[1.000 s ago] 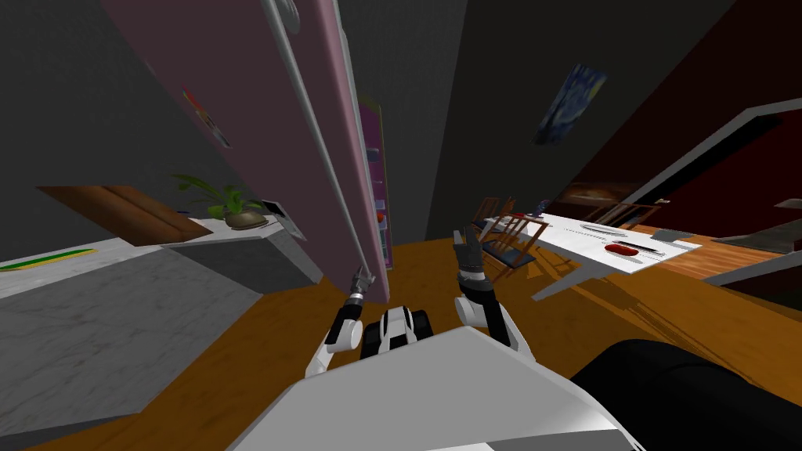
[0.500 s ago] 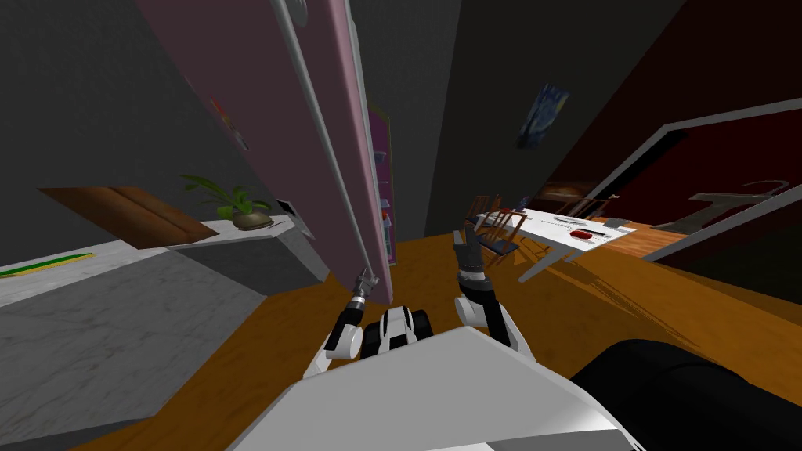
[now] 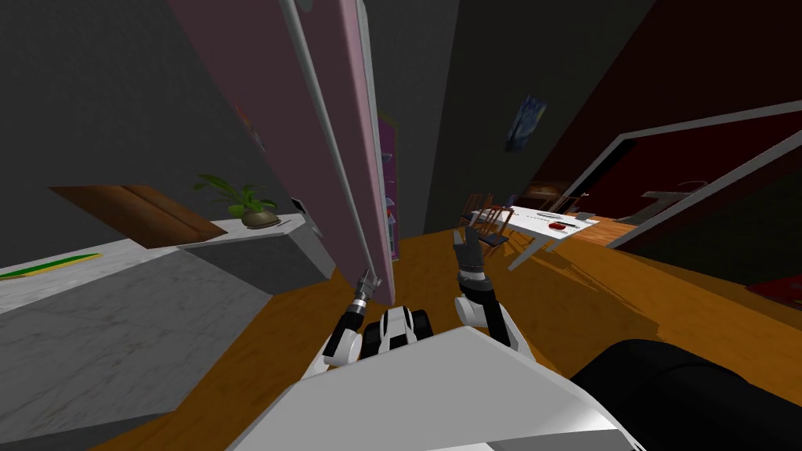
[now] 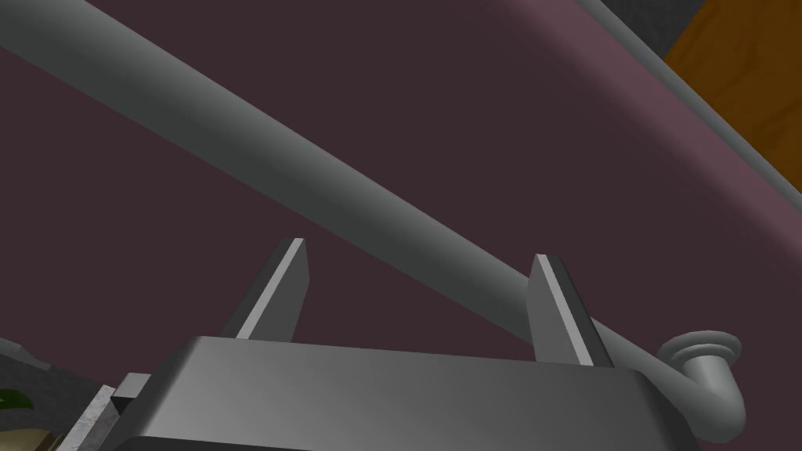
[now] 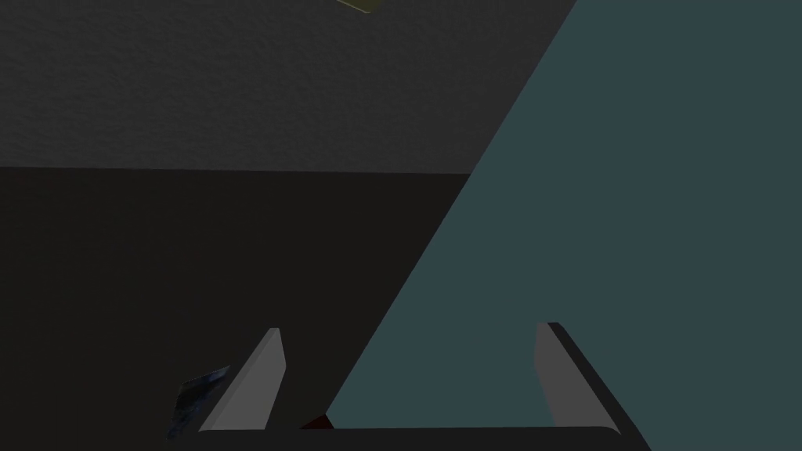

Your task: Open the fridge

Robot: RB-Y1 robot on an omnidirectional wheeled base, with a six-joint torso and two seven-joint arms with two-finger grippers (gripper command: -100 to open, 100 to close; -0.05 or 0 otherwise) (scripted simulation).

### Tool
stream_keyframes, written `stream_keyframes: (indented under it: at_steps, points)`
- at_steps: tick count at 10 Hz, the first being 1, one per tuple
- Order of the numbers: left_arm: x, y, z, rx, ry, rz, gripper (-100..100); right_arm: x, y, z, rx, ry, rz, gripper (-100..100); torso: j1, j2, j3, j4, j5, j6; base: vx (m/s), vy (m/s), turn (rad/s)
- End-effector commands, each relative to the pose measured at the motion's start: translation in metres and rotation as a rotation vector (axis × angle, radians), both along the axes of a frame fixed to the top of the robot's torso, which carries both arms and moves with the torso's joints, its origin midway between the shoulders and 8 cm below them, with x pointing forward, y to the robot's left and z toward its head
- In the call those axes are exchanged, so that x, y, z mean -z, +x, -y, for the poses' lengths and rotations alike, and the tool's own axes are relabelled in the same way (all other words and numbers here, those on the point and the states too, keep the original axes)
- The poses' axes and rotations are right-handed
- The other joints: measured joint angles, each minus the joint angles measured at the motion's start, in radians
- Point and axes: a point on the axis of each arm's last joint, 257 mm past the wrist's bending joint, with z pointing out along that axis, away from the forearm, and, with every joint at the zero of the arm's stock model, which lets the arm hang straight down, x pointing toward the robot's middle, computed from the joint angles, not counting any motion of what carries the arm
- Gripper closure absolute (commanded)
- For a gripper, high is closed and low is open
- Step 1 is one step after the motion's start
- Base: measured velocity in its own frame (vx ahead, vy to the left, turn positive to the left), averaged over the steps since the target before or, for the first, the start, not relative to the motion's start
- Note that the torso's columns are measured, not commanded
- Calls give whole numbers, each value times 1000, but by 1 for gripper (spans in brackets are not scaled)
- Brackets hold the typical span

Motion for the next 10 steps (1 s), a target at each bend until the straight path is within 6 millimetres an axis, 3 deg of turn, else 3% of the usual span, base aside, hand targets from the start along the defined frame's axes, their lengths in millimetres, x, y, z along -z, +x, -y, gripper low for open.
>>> stream_keyframes:
  at_steps: [1, 3, 5, 10]
  points:
    - [-9, -3, 6, 26, 1, 24, 100, 0, 0, 0, 0, 0, 0, 0, -1, 3, 2, 0, 1, 2, -132, 219, -66]
    - [0, -14, 11, 48, 3, 3, 100, 0, 0, 0, 0, 0, 0, 0, -13, -3, -1, -2, -1, 3, -50, 125, -59]
    - [-2, -19, 16, 70, 5, 8, 100, 0, 0, 0, 0, 0, 0, 0, 1, 1, 1, -3, 3, 4, -67, 248, -144]
    - [-6, -46, 35, 159, 6, 21, 100, 0, 0, 0, 0, 0, 0, 0, -5, -1, -1, -5, 2, 4, -50, 267, -110]
